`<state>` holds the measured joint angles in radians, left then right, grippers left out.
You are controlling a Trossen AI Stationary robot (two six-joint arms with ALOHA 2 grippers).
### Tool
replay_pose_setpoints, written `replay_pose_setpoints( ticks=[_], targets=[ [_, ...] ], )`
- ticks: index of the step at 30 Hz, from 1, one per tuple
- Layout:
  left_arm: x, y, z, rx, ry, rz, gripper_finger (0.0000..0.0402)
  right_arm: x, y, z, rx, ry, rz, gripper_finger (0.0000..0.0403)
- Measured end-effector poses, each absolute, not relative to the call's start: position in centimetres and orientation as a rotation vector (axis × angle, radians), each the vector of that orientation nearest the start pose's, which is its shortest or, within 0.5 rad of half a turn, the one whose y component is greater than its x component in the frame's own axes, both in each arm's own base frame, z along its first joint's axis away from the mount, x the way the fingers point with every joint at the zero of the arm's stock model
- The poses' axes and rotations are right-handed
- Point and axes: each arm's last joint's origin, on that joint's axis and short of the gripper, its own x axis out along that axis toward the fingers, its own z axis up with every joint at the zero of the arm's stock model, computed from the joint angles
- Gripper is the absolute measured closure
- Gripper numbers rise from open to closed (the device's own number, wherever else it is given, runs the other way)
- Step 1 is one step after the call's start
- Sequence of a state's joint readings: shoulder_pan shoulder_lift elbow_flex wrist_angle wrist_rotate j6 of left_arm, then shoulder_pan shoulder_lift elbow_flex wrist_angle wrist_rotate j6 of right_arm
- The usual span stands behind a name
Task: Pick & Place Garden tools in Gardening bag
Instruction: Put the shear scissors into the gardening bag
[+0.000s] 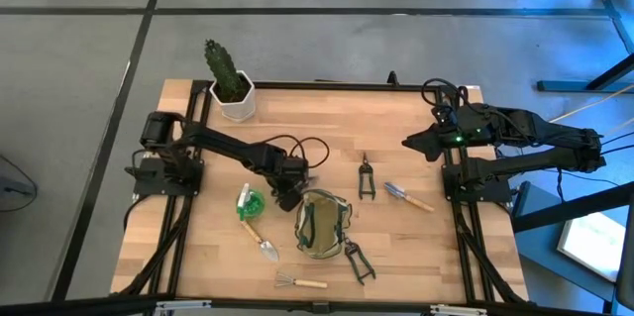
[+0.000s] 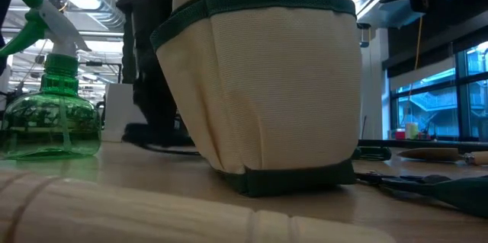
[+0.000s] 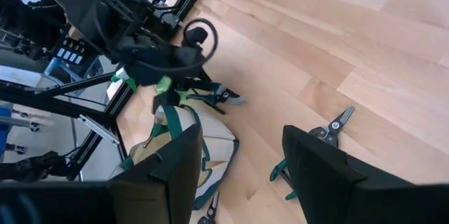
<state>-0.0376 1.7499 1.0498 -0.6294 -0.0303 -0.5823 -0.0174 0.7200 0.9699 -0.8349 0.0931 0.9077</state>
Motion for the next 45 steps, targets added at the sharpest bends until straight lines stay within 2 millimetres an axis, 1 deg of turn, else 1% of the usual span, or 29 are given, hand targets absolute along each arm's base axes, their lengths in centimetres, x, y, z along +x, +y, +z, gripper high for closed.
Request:
replay_pose_setpoints(
  ticks=[3,5,7,11,13,16,19,21,23,26,28,32,35,38,40,43,45],
  targets=[
    [31.9,-1.0,17.7,-0.511,1.208,0.424,0.0355,12.5,-0.5,34.3,0.847,0.496,-0.361,0.0201],
    [31.9,-0.8,19.4,-0.554,1.146,0.477,0.0355,12.5,-0.5,34.3,0.834,0.498,-0.358,0.0201],
    [31.6,-0.5,21.5,-0.603,1.083,0.539,0.0355,12.5,-0.5,34.3,0.819,0.500,-0.354,0.0201],
    [30.4,0.3,25.8,-0.705,0.954,0.709,0.0355,12.5,-0.5,34.3,0.770,0.503,-0.348,0.0200],
    [29.8,0.2,28.2,-0.783,0.870,0.742,0.0355,12.5,-0.6,34.3,0.749,0.504,-0.349,0.0200],
    [29.7,-1.2,31.8,-0.878,0.725,0.705,0.0355,12.5,-0.6,34.3,0.754,0.501,-0.353,0.0200],
    [29.8,-3.6,34.8,-0.895,0.591,0.663,0.0355,12.5,-0.6,34.3,0.768,0.499,-0.357,0.0200],
    [29.6,-5.5,36.3,-0.868,0.493,0.670,0.0355,12.5,-0.6,34.3,0.770,0.499,-0.357,0.0200],
    [29.6,-7.2,37.3,-0.854,0.393,0.683,0.0355,12.5,-0.5,34.3,0.777,0.498,-0.358,0.0200],
    [30.1,-9.9,37.1,-0.762,0.301,0.726,0.0355,12.5,-0.5,34.3,0.787,0.497,-0.354,0.0200],
    [30.7,-11.6,36.0,-0.708,0.280,0.751,0.0355,12.5,-0.5,34.3,0.780,0.500,-0.350,0.0200],
    [33.4,-14.3,33.5,-0.659,0.278,0.782,0.0355,12.5,-0.2,34.3,0.783,0.509,-0.323,0.0200],
    [35.8,-15.6,32.4,-0.620,0.288,0.813,0.0355,12.5,0.0,34.3,0.766,0.528,-0.277,0.0200],
    [37.4,-16.4,32.4,-0.632,0.311,0.859,0.0355,12.5,0.2,34.3,0.756,0.550,-0.230,0.0200],
    [37.9,-16.7,32.8,-0.655,0.333,0.898,0.0355,12.4,0.3,34.3,0.755,0.566,-0.189,0.0200],
    [38.0,-17.4,33.5,-0.704,0.359,0.960,0.0355,12.3,0.5,34.3,0.735,0.595,-0.117,0.0200],
    [37.9,-17.8,33.6,-0.762,0.410,1.002,0.0355,12.3,0.6,34.3,0.721,0.610,-0.092,0.0200]
  ],
)
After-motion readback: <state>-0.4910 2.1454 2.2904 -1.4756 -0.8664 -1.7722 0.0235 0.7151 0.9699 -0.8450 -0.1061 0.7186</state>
